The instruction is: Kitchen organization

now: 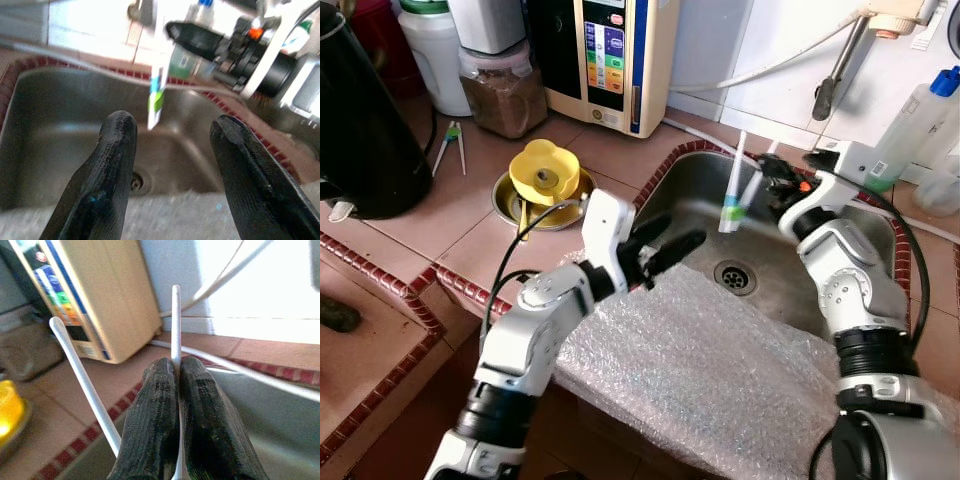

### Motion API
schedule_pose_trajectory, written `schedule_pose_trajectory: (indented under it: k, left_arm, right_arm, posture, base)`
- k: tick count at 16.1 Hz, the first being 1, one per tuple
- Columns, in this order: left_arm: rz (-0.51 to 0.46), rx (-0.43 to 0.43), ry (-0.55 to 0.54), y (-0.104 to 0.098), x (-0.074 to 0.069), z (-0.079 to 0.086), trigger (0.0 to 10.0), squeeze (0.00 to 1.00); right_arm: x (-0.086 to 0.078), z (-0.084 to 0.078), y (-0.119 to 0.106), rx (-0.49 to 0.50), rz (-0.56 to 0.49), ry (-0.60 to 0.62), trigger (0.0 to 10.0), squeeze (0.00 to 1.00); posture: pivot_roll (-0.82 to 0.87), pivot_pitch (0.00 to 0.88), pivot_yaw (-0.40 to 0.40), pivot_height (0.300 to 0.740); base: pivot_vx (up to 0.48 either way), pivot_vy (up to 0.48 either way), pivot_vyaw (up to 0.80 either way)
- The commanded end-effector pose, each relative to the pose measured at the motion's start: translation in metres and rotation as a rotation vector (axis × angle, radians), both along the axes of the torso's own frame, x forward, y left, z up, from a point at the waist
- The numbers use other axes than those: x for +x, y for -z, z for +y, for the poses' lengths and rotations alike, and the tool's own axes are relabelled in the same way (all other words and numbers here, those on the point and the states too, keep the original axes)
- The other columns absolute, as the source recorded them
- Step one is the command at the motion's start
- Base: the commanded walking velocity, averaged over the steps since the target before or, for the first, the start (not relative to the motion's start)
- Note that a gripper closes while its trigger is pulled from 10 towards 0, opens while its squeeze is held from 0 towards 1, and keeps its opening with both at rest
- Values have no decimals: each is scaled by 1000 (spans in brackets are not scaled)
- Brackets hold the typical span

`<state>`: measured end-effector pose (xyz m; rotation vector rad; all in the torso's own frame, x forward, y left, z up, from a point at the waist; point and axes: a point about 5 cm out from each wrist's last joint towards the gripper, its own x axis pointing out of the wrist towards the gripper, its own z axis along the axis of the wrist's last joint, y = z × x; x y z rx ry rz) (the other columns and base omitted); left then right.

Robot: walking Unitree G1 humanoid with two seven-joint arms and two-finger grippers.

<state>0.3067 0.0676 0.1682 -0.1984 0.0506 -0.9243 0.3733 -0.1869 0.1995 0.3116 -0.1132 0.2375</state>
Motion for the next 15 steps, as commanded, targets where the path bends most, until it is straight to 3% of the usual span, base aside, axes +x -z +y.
schedule_pose_trajectory:
  k: [1, 3, 4, 5, 6, 7, 8, 13, 15]
  left_arm:
    - [12, -3, 28, 0, -4, 0, 10000, 1000]
    - [31, 47, 33, 9, -8, 7, 10000, 1000]
    - [31, 47, 33, 9, -8, 7, 10000, 1000]
    - [36, 106, 52, 16, -9, 11, 10000, 1000]
    - [36, 106, 52, 16, -9, 11, 10000, 1000]
    - [35, 139, 57, 20, -9, 13, 10000, 1000]
    - [36, 149, 55, 21, -8, 13, 10000, 1000]
    - [17, 164, 46, 21, -6, 11, 10000, 1000]
    - [-5, 169, -6, 20, -1, 12, 10000, 1000]
  right_arm:
    - [3, -2, -2, -79, -5, 30, 0, 0]
    - [6, -13, 14, -191, 74, 113, 0, 0]
    - [6, -13, 14, -191, 74, 113, 0, 0]
    - [5, -26, 40, -253, 213, 171, 0, 0]
    - [5, -26, 40, -253, 213, 171, 0, 0]
    - [1, -32, 61, -280, 319, 191, 8157, 773]
    - [-1, -32, 70, -277, 358, 187, 10000, 1000]
    - [0, -25, 72, -266, 348, 168, 10000, 1000]
    - [2, -21, 71, -245, 334, 148, 10000, 1000]
  posture:
    - [2, 83, -26, 740]
    - [11, 83, -17, 740]
    - [11, 83, -17, 740]
    - [12, 85, -14, 740]
    - [12, 85, -14, 740]
    - [10, 84, -12, 740]
    - [9, 84, -12, 740]
    - [6, 83, -11, 740]
    - [6, 83, -13, 740]
  base:
    - [0, 0, 0]
    - [0, 0, 0]
    - [0, 0, 0]
    - [0, 0, 0]
    - [0, 0, 0]
    - [0, 0, 0]
    - [0, 0, 0]
    - [0, 0, 0]
    - [0, 0, 0]
